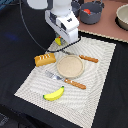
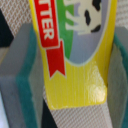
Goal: Interact with the objects in diverse but meaningful ways.
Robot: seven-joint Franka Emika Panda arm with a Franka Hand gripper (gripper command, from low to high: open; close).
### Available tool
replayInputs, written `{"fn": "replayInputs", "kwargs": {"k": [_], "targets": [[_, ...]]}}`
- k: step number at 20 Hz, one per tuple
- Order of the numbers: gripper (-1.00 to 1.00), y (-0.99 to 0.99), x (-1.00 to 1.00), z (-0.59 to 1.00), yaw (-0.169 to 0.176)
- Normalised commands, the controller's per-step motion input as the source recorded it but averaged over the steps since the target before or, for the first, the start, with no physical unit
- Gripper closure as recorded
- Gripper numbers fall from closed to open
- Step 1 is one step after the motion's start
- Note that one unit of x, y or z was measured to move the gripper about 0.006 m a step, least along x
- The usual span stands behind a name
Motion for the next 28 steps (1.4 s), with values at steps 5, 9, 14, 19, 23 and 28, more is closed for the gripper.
{"fn": "replayInputs", "kwargs": {"k": [5, 9, 14, 19, 23, 28], "targets": [[-1.0, 0.15, -0.04, 0.2, 0.041], [-1.0, 0.15, -0.07, 0.89, 0.002], [-1.0, 0.11, -0.24, 1.0, 0.0], [-1.0, -0.11, -0.13, 0.81, 0.0], [-1.0, -0.52, 0.01, 0.48, 0.0], [-1.0, -0.82, 0.12, 0.32, -0.001]]}}
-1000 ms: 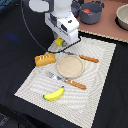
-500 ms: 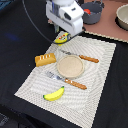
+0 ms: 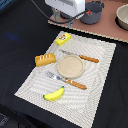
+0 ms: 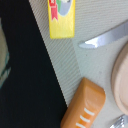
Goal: Interact with the objects in diverse but meaningful ways.
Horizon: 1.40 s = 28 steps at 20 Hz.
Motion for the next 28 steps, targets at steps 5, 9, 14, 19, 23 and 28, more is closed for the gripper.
{"fn": "replayInputs", "kwargs": {"k": [5, 9, 14, 19, 23, 28], "targets": [[-1.0, -0.91, 0.16, 0.13, -0.016], [-1.0, -0.94, 0.11, 0.01, -0.021], [-1.0, -0.94, 0.07, 0.0, -0.015], [-1.0, -0.73, 0.0, -0.13, -0.025], [-1.0, -0.34, 0.08, -0.26, -0.023], [-1.0, -0.17, 0.15, -0.28, -0.036]]}}
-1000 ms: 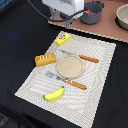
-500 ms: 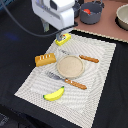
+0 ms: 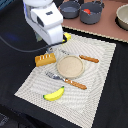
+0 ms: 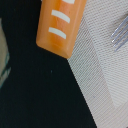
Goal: Interact with the objects in diverse but meaningful ways.
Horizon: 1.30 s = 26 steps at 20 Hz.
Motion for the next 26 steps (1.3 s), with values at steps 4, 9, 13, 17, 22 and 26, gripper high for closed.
{"fn": "replayInputs", "kwargs": {"k": [4, 9, 13, 17, 22, 26], "targets": [[-1.0, -0.01, 0.34, -0.18, -0.078], [-1.0, 0.0, 0.36, -0.18, -0.08], [-1.0, 0.01, 0.32, -0.29, -0.067], [-1.0, 0.01, 0.13, -0.36, -0.06], [-1.0, 0.0, -0.16, -0.37, -0.004], [-1.0, 0.01, -0.37, -0.38, 0.0]]}}
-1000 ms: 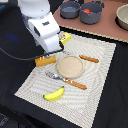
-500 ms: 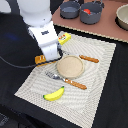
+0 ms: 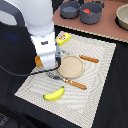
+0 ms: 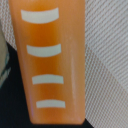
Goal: Interact with the objects in diverse but meaningful ways.
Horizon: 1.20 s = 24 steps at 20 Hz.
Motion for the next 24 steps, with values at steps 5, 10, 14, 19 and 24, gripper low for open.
{"fn": "replayInputs", "kwargs": {"k": [5, 10, 14, 19, 24], "targets": [[-1.0, 0.1, -0.54, -0.26, 0.0], [1.0, 0.06, -0.39, -0.25, 0.0], [1.0, 0.02, -0.3, -0.23, 0.004], [1.0, 0.04, -0.23, -0.24, 0.006], [1.0, 0.21, -0.14, 0.09, 0.044]]}}
